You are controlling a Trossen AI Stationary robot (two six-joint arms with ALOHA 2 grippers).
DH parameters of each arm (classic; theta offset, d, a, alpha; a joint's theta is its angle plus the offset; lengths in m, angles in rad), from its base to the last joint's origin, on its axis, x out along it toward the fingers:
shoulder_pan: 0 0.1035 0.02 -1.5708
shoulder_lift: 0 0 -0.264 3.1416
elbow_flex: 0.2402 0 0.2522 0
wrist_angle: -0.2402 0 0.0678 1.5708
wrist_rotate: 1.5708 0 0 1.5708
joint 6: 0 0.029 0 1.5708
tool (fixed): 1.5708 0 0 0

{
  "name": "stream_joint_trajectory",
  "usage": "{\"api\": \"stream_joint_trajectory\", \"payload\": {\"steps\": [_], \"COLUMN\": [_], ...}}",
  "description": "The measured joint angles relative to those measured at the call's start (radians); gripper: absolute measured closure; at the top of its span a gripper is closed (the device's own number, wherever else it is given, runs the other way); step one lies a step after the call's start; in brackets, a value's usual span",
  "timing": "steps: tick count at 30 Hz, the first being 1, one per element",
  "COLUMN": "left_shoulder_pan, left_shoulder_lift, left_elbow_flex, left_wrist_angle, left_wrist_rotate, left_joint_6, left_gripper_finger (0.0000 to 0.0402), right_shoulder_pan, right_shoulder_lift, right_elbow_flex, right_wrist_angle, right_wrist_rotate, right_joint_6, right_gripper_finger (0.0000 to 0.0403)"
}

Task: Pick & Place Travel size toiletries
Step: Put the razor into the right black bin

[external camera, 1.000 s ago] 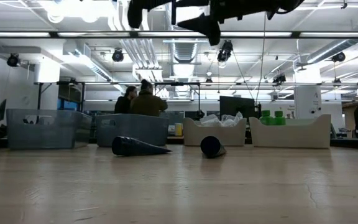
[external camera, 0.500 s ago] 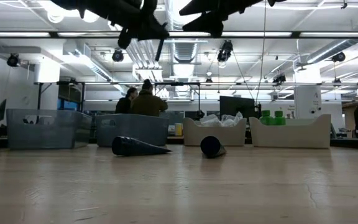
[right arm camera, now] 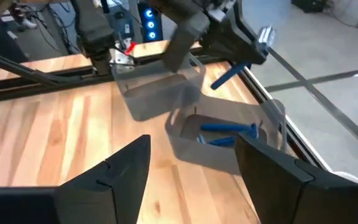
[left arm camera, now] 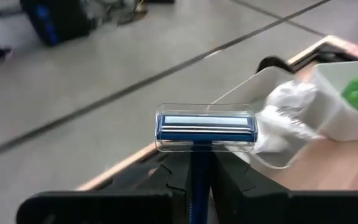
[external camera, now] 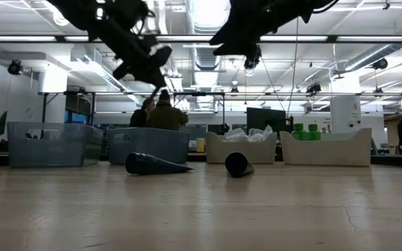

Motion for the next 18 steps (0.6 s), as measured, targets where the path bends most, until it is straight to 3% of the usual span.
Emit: {"api": "stream_joint_trajectory", "payload": {"steps": [11, 18], "left_shoulder_pan": [0.024, 0.041], "left_shoulder_lift": [0.218, 0.291], "left_elbow_flex": [-0.001, 0.0], "left_wrist_angle": [-0.051, -0.066], "left_wrist_rotate": [0.012, 0.011], "left_joint_6": [-0.076, -0.068], "left_gripper_finger": [0.0362, 0.0358], "right_shoulder_pan": [-0.023, -0.022], "right_shoulder_lift": [0.0, 0.0], "right_elbow_flex": [-0.015, -0.018], "right_wrist_angle": [0.001, -0.014], "right_wrist_rotate": [-0.006, -0.07], "right_joint_6": [0.007, 0.012], "right_gripper_finger": [0.0197, 0.021]}}
